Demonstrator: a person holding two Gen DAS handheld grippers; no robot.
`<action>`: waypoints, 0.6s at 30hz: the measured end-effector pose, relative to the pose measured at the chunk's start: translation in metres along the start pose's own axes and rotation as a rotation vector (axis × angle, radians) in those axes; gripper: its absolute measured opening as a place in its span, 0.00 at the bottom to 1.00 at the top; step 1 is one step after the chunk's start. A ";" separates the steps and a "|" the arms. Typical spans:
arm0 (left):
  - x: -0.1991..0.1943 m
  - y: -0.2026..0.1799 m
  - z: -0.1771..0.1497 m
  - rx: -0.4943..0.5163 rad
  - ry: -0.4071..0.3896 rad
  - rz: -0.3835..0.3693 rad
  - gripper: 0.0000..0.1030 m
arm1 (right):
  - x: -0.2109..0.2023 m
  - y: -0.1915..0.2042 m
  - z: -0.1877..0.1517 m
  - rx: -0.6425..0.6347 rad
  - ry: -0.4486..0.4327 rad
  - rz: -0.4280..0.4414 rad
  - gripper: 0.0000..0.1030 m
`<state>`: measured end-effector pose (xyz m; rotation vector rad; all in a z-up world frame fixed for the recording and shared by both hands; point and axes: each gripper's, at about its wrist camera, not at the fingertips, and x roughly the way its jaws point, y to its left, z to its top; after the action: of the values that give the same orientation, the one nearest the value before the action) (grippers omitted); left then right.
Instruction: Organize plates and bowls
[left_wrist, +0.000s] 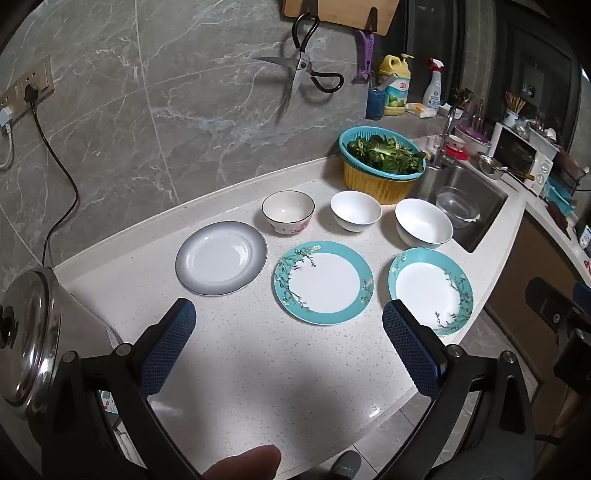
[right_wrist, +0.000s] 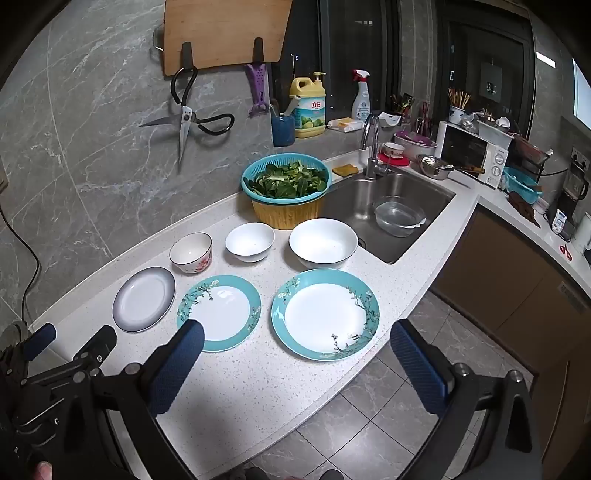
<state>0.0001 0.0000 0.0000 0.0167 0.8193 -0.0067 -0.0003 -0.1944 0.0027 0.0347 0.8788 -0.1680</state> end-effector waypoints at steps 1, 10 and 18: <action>0.000 0.000 0.000 0.000 -0.001 0.000 1.00 | 0.000 0.000 0.000 -0.002 0.000 -0.002 1.00; 0.000 0.004 -0.004 -0.002 -0.001 0.003 1.00 | -0.002 0.001 -0.003 -0.003 -0.002 -0.003 1.00; 0.000 0.004 -0.007 -0.002 -0.002 0.004 1.00 | -0.003 0.002 -0.005 -0.004 -0.003 -0.002 1.00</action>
<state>-0.0049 0.0039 -0.0042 0.0158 0.8169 -0.0024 -0.0057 -0.1918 0.0014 0.0295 0.8765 -0.1678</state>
